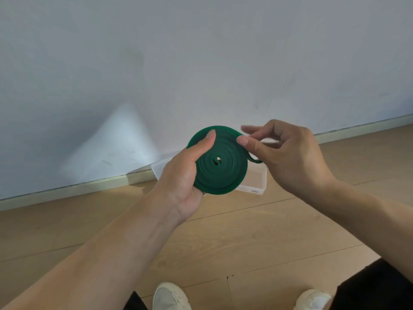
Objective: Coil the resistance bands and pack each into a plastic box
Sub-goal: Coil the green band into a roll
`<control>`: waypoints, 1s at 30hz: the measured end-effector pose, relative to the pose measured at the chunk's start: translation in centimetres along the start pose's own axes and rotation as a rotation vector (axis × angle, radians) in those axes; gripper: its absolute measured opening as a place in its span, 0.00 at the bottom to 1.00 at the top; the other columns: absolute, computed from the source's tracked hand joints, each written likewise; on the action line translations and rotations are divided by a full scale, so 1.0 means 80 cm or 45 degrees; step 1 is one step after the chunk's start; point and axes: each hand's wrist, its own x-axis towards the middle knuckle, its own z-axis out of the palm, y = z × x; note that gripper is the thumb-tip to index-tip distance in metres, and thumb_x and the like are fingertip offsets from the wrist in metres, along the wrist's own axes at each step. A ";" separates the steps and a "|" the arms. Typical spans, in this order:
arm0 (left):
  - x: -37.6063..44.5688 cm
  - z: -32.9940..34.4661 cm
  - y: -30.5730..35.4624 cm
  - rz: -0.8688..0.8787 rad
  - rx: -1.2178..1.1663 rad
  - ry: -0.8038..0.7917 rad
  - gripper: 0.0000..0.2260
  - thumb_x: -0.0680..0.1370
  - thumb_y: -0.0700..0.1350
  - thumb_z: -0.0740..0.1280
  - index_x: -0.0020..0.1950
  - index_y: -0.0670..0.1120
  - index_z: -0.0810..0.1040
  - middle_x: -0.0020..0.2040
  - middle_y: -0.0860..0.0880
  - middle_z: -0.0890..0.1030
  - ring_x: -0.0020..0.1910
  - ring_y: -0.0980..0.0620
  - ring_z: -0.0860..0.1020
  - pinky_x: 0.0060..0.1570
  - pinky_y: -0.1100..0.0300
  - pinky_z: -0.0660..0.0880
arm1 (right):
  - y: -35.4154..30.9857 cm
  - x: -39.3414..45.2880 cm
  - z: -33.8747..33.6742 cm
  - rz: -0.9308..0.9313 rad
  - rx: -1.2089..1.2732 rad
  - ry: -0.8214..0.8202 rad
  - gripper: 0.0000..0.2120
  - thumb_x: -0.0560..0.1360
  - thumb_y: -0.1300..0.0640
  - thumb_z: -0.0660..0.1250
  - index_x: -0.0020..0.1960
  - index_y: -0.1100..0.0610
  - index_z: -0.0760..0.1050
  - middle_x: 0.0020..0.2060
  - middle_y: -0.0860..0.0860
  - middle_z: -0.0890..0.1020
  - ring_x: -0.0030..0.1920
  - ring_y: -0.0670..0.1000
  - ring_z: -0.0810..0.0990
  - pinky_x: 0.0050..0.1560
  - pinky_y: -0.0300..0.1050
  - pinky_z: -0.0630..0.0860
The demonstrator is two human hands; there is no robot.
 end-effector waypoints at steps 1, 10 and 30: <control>-0.002 0.002 -0.001 0.006 -0.014 0.035 0.18 0.76 0.53 0.73 0.63 0.46 0.83 0.57 0.43 0.87 0.59 0.42 0.84 0.64 0.43 0.78 | -0.003 -0.001 0.001 -0.060 -0.167 0.035 0.09 0.72 0.44 0.75 0.41 0.49 0.80 0.49 0.37 0.85 0.51 0.37 0.82 0.48 0.27 0.74; -0.020 0.011 -0.010 0.077 -0.027 0.214 0.15 0.79 0.53 0.72 0.61 0.46 0.80 0.55 0.43 0.87 0.53 0.42 0.86 0.51 0.47 0.84 | -0.027 -0.025 0.011 -0.135 -0.772 -0.379 0.46 0.66 0.31 0.72 0.78 0.42 0.58 0.59 0.41 0.72 0.56 0.45 0.77 0.57 0.41 0.74; 0.176 0.003 -0.052 0.063 1.351 -0.050 0.19 0.85 0.46 0.58 0.75 0.41 0.71 0.73 0.41 0.74 0.69 0.42 0.74 0.64 0.55 0.72 | 0.096 0.151 -0.005 0.153 -1.063 -0.542 0.52 0.62 0.46 0.82 0.76 0.47 0.54 0.63 0.53 0.73 0.57 0.55 0.74 0.54 0.48 0.76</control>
